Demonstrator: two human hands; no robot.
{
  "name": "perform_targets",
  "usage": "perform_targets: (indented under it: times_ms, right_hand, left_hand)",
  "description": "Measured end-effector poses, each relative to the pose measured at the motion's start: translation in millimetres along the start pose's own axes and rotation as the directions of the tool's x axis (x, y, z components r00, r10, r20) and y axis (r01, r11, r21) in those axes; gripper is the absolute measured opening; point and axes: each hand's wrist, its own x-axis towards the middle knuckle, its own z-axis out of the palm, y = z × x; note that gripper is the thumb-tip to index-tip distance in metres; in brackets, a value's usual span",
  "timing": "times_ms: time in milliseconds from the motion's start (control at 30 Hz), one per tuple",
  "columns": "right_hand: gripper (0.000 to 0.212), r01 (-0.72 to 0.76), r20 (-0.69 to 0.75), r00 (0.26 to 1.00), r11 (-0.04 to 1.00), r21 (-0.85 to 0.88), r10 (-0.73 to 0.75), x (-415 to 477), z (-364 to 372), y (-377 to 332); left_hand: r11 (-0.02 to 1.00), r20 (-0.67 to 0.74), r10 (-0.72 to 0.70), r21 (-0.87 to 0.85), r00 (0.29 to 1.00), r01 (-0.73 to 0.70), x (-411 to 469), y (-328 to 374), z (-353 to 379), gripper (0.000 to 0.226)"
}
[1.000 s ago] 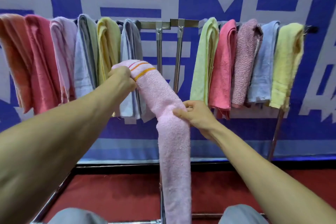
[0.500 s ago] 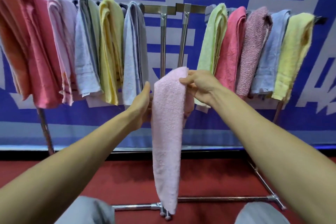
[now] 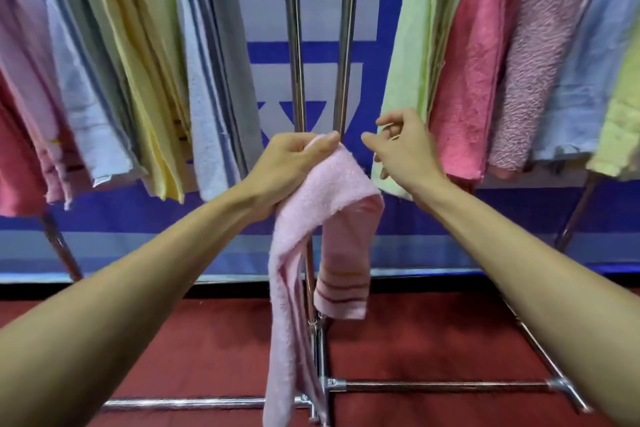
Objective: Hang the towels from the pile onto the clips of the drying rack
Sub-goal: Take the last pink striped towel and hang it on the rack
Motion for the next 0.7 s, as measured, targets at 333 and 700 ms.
perform_targets:
  times_ms: [333, 700]
  right_hand:
    - [0.067, -0.679, 0.741, 0.611, 0.666, 0.309, 0.278, 82, 37, -9]
    - [0.006, -0.698, 0.767, 0.553, 0.683, 0.215, 0.325, 186, -84, -248]
  left_hand:
    - [0.967, 0.110, -0.242, -0.050, 0.964, 0.248, 99, 47, -31, 0.056]
    - [0.855, 0.256, -0.513, 0.069, 0.820, 0.513, 192, 242, -133, 0.059]
